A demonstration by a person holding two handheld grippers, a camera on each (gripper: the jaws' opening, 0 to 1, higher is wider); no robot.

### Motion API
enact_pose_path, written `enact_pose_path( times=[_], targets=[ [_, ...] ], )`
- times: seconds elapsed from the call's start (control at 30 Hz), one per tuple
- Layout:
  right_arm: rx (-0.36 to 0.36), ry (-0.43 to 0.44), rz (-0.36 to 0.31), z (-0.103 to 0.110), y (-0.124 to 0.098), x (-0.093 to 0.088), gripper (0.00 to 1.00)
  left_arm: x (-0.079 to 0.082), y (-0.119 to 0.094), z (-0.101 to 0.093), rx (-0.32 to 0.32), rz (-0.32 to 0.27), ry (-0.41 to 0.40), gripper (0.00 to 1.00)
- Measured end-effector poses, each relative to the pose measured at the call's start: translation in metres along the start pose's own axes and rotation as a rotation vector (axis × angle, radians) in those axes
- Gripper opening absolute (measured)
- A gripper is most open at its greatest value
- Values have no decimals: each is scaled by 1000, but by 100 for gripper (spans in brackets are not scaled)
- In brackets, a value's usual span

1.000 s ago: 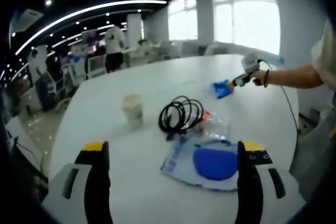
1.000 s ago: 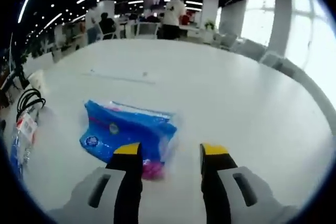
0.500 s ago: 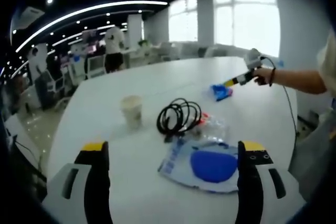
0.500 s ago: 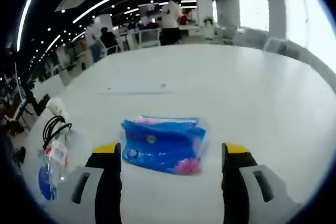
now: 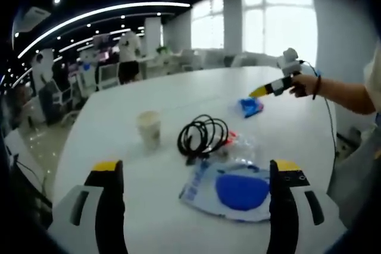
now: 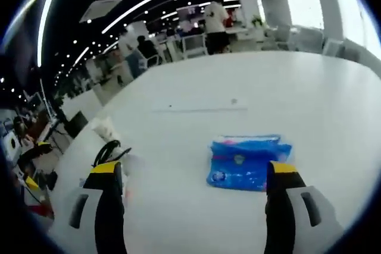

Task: Arrange the tabletop items into an orderly group along one side of the table until the central work area is clear of visible clutter.

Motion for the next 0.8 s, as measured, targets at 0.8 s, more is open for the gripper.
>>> enact_pose_path(
  times=[0.8],
  targets=[
    [198, 46, 84, 101, 30, -9, 99, 1, -3, 0, -7, -7, 1, 100]
  ],
)
Point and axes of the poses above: the point that each gripper's makers call its tool centre point, and the gripper's own axes: y roughly forward along the fingers, z roughly to its left, x roughly out of its top, the point moved 10 cm from there along -y, roughly backward along the fingers, and after that the axes turned 8 degrees about -z, right-handed, at the moved point
